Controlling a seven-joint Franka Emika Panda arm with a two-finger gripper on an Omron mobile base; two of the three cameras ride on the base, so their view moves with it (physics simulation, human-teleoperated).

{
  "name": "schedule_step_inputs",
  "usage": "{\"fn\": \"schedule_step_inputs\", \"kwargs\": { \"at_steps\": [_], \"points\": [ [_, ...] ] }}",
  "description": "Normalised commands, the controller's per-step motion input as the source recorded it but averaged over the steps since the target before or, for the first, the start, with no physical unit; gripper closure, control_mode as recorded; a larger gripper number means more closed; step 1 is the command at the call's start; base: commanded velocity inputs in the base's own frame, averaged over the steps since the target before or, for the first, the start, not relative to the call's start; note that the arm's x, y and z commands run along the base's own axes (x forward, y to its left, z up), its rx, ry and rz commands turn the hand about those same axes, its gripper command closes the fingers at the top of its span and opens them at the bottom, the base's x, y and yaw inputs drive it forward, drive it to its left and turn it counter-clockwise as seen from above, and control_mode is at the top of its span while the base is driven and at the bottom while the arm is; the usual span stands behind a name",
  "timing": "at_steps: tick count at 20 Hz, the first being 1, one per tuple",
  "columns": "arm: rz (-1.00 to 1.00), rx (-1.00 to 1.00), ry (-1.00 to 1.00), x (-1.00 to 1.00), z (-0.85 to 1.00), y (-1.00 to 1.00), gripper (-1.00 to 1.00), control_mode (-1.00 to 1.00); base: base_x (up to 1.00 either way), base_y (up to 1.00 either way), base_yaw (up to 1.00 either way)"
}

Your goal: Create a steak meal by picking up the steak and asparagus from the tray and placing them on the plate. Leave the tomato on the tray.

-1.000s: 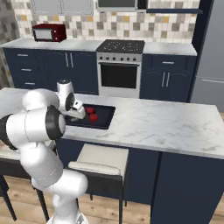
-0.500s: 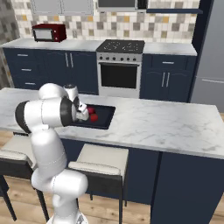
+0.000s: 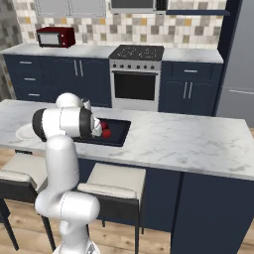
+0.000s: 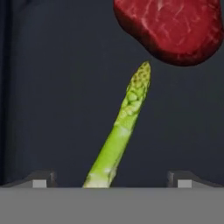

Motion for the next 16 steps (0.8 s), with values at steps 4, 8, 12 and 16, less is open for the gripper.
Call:
{"fn": "schedule_step_inputs", "kwargs": {
  "at_steps": [4,8,12,16],
  "points": [
    [0.00,0.00,0.00,0.43,-0.34,0.05,-1.00,-1.00,0.00,0.00,0.00],
    [0.00,0.00,0.00,0.43,-0.33,0.10,-1.00,-1.00,0.00,0.00,0.00],
    [0.00,0.00,0.00,0.11,-0.42,0.03,1.00,-1.00,0.00,0.00,0.00],
    [0.00,0.00,0.00,-0.08,-0.35,0.00,1.00,-1.00,0.00,0.00,0.00]
  ]
}}
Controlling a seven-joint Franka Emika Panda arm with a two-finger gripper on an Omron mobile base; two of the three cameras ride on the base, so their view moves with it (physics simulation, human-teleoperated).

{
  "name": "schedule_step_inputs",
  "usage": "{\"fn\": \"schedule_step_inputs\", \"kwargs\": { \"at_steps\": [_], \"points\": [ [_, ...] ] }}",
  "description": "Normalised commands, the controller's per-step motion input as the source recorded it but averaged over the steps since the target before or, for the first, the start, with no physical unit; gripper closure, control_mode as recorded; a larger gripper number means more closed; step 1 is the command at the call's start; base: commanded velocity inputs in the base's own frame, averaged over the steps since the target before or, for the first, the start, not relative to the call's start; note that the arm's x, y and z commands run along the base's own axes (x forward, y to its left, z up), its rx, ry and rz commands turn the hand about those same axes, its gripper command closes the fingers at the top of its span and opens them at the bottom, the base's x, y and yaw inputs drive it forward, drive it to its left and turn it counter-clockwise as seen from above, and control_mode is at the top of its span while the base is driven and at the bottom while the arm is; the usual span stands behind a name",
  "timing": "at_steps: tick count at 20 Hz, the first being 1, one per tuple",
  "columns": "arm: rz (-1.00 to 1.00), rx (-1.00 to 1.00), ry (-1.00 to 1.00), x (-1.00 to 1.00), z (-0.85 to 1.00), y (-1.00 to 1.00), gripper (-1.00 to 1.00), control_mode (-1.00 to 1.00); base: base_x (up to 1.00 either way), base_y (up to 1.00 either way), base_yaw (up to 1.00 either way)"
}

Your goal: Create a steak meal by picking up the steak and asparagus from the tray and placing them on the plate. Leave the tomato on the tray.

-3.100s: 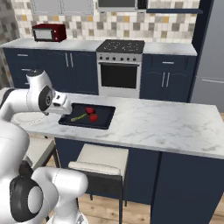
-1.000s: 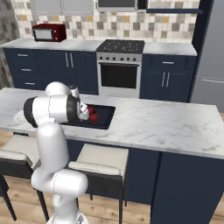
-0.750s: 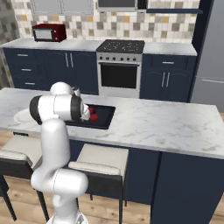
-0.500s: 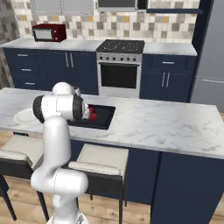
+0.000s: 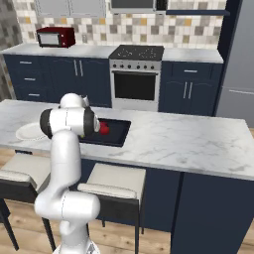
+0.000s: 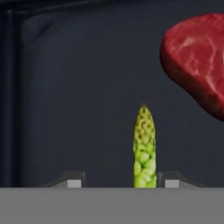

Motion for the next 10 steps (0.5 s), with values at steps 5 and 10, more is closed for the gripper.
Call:
{"fn": "schedule_step_inputs", "kwargs": {
  "at_steps": [5,10],
  "points": [
    [0.00,0.00,0.00,0.00,-0.01,0.00,1.00,-1.00,0.00,0.00,0.00],
    [0.00,0.00,-0.03,-0.11,0.17,0.00,1.00,-1.00,0.00,0.00,0.00]
  ]
}}
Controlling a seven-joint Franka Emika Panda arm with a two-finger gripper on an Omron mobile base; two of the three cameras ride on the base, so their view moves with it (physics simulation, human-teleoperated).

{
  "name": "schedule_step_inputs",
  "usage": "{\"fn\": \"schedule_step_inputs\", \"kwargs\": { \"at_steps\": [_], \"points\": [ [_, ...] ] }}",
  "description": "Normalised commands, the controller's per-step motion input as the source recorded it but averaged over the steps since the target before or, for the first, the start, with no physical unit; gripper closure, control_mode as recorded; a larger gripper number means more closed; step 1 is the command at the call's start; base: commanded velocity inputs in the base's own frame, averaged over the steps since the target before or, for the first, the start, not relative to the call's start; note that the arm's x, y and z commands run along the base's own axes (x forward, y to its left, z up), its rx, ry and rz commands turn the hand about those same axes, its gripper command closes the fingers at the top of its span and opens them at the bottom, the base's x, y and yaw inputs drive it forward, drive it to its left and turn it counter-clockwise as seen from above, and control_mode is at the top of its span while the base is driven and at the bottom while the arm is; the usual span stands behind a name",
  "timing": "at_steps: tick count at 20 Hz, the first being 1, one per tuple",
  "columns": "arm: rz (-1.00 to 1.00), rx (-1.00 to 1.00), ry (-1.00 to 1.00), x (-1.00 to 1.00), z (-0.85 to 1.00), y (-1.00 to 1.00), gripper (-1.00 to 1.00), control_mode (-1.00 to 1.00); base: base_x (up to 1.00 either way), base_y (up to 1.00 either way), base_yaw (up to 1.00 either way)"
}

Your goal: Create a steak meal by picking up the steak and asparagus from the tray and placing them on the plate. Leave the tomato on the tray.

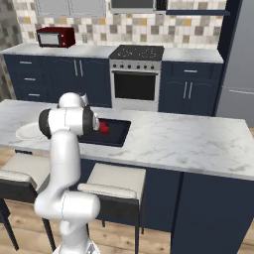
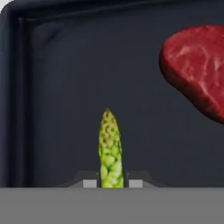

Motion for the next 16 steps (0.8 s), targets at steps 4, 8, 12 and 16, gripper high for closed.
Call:
{"fn": "schedule_step_inputs", "kwargs": {
  "at_steps": [4,8,12,16],
  "points": [
    [0.00,0.03,-0.12,-0.23,0.68,0.03,1.00,-1.00,0.00,0.00,0.00],
    [0.00,0.07,-0.09,-0.24,0.56,0.16,1.00,-1.00,0.00,0.00,0.00],
    [0.00,0.13,-0.01,-0.18,0.31,0.38,1.00,-1.00,0.00,0.00,0.00],
    [0.00,0.13,0.00,-0.11,0.29,0.58,1.00,-1.00,0.00,0.00,0.00]
  ]
}}
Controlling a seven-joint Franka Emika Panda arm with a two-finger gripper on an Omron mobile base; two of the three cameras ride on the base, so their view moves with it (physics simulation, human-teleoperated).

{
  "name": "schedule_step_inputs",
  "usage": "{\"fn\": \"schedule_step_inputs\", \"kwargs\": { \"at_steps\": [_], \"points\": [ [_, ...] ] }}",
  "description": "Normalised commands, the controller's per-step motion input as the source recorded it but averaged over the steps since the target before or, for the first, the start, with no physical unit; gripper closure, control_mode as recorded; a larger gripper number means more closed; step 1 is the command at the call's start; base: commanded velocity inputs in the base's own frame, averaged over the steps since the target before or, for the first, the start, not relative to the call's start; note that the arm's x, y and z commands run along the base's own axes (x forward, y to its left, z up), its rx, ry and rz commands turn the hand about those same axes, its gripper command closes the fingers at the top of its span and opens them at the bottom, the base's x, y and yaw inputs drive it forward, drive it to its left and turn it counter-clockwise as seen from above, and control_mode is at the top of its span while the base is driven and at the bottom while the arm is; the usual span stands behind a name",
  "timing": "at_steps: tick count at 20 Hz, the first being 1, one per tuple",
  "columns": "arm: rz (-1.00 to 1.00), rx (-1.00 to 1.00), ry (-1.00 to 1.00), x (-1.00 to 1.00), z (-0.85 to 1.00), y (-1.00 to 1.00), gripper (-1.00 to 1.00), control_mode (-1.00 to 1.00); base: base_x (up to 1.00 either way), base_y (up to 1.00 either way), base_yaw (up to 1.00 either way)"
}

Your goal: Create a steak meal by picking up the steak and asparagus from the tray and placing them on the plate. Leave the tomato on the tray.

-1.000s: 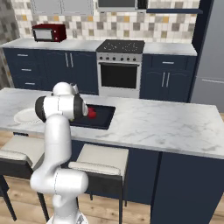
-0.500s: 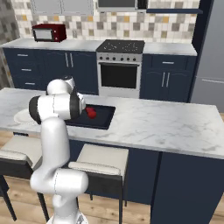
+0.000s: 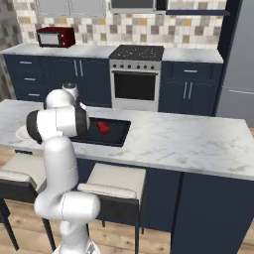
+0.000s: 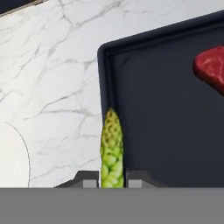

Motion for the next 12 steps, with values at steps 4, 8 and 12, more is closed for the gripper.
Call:
{"fn": "schedule_step_inputs", "kwargs": {
  "at_steps": [4,8,12],
  "points": [
    [0.00,0.10,0.00,-0.10,0.15,0.77,1.00,-1.00,0.00,0.00,0.00],
    [0.00,0.01,0.01,-0.08,0.00,0.94,1.00,-1.00,0.00,0.00,0.00],
    [0.00,0.00,0.03,-0.03,-0.01,0.96,1.00,-1.00,0.00,0.00,0.00]
  ]
}}
